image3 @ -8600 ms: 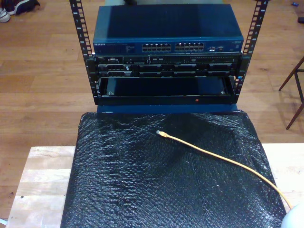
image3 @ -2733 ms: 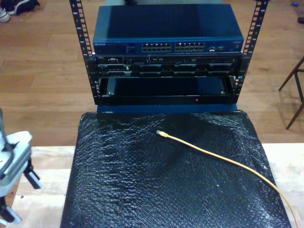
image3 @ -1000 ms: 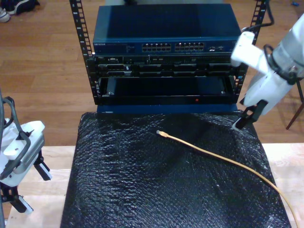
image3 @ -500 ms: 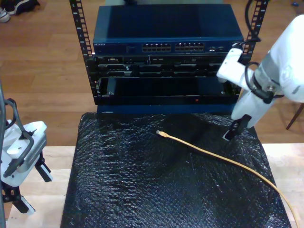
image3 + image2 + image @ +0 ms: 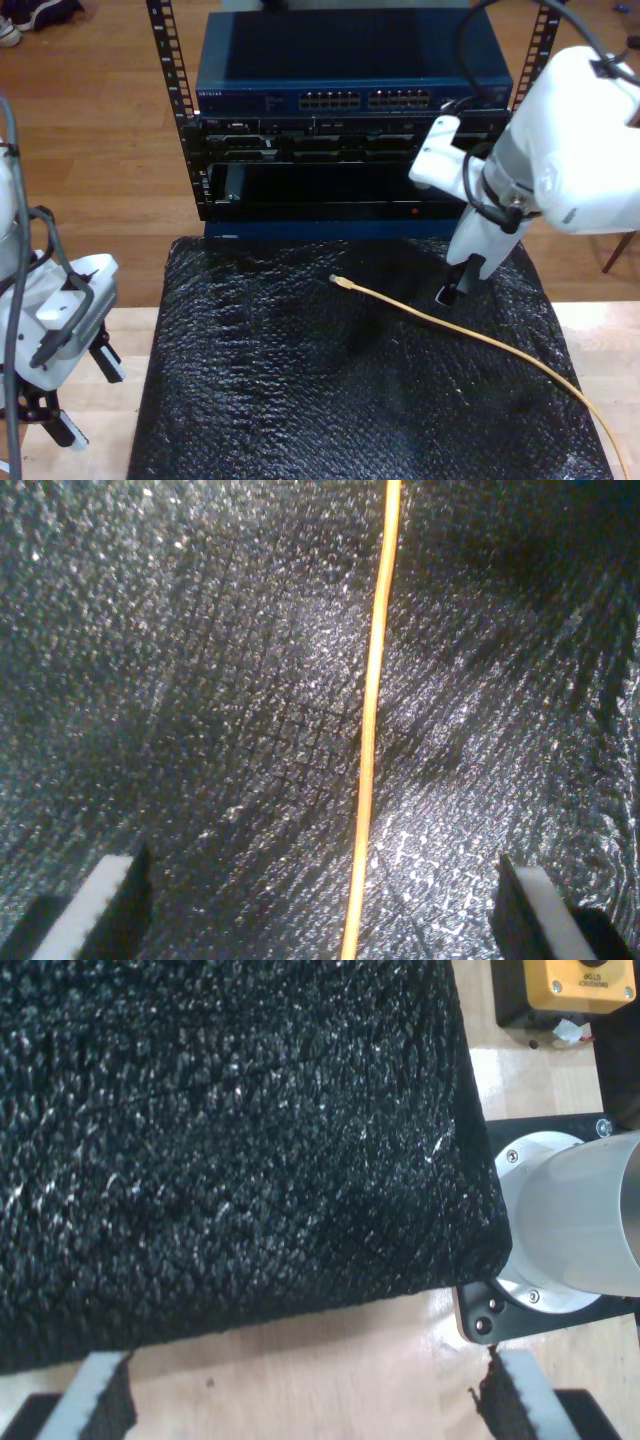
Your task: Grab the cable and plug it in
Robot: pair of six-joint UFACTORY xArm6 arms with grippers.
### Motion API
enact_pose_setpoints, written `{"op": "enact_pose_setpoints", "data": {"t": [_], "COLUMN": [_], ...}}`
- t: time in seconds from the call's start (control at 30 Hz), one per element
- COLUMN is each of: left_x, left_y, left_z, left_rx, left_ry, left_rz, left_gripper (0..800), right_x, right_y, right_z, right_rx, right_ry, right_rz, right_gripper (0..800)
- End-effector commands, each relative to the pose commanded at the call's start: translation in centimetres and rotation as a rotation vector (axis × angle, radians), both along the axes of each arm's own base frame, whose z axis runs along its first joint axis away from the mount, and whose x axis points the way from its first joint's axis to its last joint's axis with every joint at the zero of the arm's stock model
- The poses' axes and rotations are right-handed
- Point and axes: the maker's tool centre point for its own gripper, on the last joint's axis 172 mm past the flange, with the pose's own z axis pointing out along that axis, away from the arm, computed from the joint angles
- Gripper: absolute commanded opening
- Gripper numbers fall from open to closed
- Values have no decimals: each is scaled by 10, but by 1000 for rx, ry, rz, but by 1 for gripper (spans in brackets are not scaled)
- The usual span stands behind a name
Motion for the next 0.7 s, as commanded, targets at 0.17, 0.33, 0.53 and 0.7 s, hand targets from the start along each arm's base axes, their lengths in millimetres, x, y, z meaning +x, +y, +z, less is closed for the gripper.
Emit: {"op": "enact_pose_setpoints", "data": {"t": [0.17,0.33,0.53,0.7], "left_x": [1,4,5,9], "left_y": [-3,-2,-3,-3], "left_z": [-2,-5,-11,-15], "left_rx": [4,7,0,-3], "left_ry": [7,2,15,14], "left_rz": [-1,1,5,10], "left_gripper": [800,800,800,800], "right_x": [5,13,17,24], "right_y": [10,23,36,44], "right_z": [-6,-8,-16,-18], "right_rx": [4,12,16,24], "right_ry": [-9,-37,-53,-84], "right_rz": [10,27,48,56], "right_gripper": [798,797,796,796]}}
